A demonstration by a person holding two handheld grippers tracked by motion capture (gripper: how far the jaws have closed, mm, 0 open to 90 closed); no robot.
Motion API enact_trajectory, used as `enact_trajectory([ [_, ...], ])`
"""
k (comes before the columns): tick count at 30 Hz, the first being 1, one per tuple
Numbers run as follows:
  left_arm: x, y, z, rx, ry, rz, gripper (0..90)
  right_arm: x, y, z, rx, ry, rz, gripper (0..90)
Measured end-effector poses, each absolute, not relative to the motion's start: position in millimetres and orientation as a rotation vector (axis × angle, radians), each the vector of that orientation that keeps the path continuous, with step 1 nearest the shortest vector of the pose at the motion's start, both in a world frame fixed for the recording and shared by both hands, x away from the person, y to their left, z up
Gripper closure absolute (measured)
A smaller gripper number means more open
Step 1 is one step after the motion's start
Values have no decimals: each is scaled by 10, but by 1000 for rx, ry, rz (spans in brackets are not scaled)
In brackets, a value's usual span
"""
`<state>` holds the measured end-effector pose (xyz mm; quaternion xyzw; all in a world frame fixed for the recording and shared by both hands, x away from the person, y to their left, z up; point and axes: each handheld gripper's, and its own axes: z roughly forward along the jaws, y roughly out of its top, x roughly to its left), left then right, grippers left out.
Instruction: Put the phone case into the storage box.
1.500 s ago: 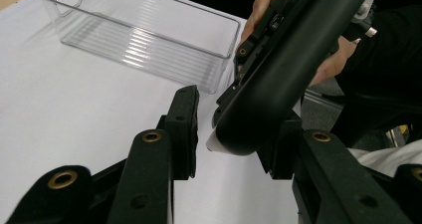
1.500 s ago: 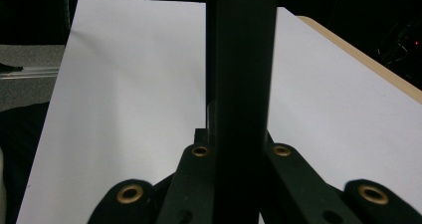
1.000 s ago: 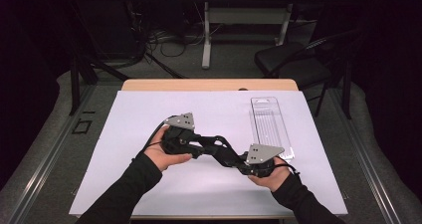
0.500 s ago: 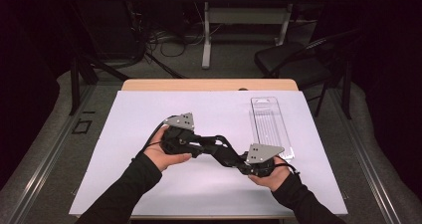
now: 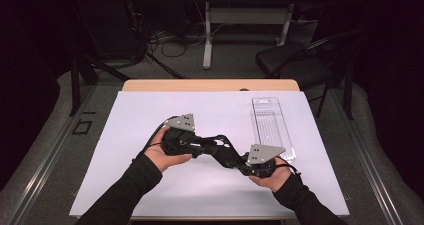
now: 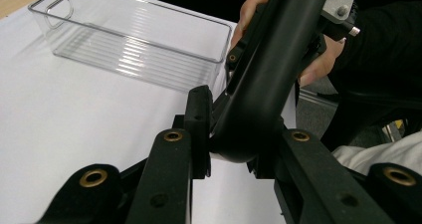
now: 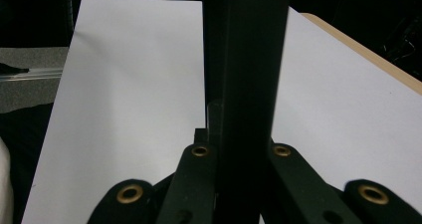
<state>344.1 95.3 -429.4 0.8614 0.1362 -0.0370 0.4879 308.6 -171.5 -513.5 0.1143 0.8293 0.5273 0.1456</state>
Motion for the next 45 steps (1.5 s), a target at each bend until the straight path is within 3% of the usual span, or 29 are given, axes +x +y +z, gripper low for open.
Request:
enact_trajectory([
  [45, 3427, 961, -4280, 2107, 315, -66, 811, 3098, -1700, -5152, 371, 2404, 1541, 827],
])
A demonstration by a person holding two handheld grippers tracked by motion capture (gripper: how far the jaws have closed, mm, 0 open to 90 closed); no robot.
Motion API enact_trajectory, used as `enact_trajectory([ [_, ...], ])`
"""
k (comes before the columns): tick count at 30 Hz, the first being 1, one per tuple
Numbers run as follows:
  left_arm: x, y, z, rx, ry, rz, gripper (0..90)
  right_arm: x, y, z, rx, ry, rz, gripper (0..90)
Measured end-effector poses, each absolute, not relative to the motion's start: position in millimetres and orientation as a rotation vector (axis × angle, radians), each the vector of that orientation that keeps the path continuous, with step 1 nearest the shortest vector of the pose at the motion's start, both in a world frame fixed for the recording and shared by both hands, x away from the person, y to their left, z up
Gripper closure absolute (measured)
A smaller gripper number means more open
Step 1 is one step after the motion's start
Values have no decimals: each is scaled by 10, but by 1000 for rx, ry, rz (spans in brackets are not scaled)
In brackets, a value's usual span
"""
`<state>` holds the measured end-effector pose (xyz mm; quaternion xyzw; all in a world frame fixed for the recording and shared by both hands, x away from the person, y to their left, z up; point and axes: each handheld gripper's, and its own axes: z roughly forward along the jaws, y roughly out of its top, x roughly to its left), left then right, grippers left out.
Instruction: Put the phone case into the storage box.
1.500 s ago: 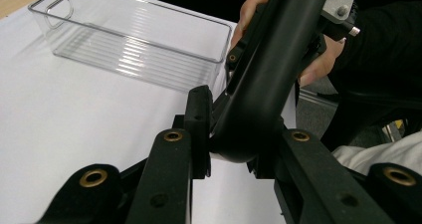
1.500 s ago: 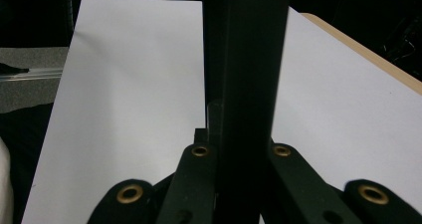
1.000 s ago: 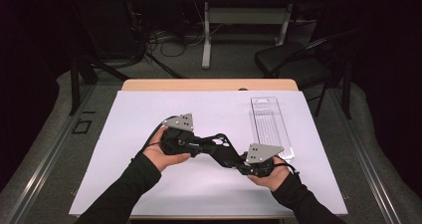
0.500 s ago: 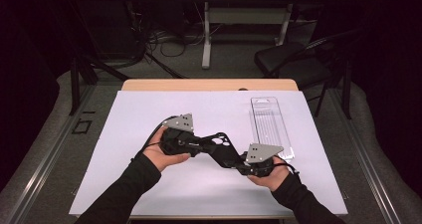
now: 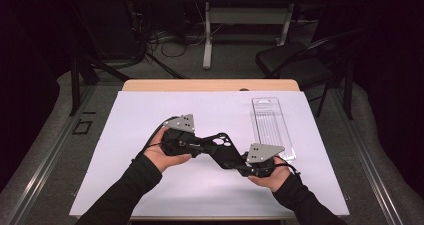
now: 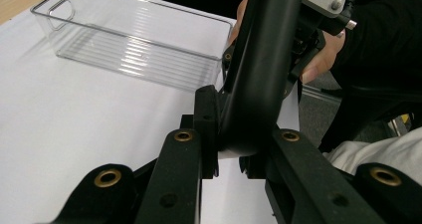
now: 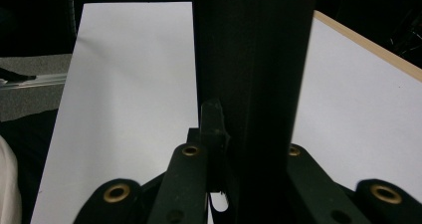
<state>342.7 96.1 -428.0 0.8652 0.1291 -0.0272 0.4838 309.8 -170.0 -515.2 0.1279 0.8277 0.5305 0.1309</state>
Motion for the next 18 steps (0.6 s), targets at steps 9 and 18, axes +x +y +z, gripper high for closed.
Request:
enact_trajectory([
  [9, 3434, 950, -4273, 2108, 322, -74, 812, 3100, -1702, -5150, 390, 2408, 1545, 800],
  [18, 3444, 938, -4273, 2125, 342, -80, 813, 3103, -1709, -5138, 409, 2399, 1549, 732],
])
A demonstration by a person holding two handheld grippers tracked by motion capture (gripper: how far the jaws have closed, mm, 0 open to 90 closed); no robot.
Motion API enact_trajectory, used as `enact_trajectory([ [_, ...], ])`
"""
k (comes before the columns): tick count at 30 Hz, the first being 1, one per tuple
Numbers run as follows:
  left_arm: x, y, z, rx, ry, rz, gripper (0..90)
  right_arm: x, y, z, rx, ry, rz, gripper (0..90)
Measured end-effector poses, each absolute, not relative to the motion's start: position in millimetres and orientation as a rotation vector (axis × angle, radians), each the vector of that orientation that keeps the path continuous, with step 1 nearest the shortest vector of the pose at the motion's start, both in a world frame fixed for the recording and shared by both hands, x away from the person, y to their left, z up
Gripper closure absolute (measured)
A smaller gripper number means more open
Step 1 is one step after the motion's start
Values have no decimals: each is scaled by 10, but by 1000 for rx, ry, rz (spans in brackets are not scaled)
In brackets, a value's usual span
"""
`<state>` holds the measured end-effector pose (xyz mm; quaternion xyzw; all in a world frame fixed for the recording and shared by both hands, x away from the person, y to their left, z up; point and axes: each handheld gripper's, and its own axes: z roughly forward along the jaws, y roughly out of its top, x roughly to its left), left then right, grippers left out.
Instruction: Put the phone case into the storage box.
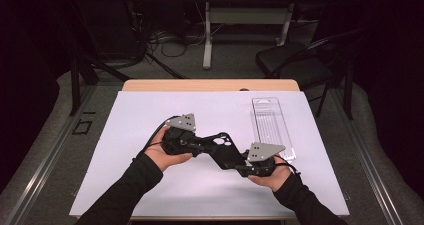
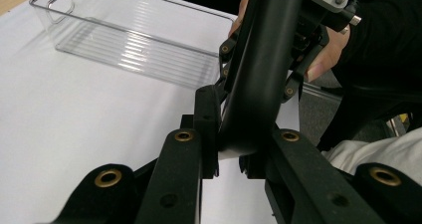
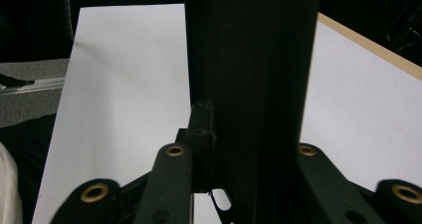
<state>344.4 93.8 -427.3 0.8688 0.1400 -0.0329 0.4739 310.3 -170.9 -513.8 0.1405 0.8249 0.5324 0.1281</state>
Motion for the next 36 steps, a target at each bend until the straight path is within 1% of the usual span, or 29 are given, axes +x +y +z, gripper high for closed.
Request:
enact_trajectory([
  [8, 3455, 954, -4273, 2146, 372, -83, 813, 3104, -1722, -5112, 436, 2380, 1543, 623],
  [15, 3455, 975, -4260, 2155, 406, -93, 813, 3102, -1738, -5092, 472, 2359, 1552, 565],
  [30, 3483, 1030, -4230, 2177, 499, -93, 813, 3043, -1756, -5009, 516, 2317, 1541, 488],
  [36, 3491, 1024, -4232, 2218, 536, -79, 813, 3023, -1742, -4972, 537, 2308, 1527, 477],
])
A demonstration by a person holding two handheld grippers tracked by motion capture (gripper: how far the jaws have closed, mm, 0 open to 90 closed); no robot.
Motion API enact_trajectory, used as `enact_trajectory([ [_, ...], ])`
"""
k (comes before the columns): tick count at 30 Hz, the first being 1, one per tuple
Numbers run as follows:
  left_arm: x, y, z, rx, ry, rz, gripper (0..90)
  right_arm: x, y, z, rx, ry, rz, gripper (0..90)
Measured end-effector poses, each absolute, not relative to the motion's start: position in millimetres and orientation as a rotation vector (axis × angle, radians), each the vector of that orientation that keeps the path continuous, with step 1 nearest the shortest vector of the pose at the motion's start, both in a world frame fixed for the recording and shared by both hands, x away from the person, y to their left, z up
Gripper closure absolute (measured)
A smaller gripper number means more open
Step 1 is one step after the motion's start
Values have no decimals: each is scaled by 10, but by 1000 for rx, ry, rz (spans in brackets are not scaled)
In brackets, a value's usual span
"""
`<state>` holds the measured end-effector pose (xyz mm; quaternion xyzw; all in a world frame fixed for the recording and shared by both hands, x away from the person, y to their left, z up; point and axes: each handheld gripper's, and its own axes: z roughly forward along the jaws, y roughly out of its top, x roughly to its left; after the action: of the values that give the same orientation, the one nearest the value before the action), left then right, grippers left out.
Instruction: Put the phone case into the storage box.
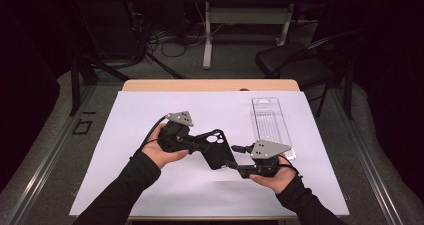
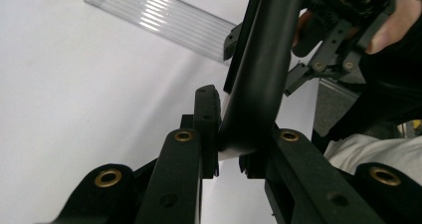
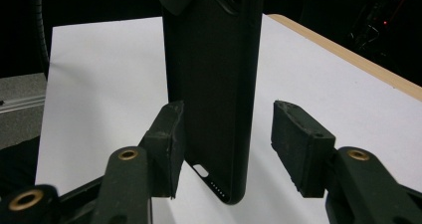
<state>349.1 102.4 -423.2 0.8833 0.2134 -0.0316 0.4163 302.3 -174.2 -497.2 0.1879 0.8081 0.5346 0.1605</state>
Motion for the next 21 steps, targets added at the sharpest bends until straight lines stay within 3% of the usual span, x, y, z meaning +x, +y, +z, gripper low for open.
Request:
enact_trajectory([
  [21, 3532, 1001, -4217, 2298, 603, -21, 814, 3057, -1719, -4804, 594, 2327, 1452, 517],
])
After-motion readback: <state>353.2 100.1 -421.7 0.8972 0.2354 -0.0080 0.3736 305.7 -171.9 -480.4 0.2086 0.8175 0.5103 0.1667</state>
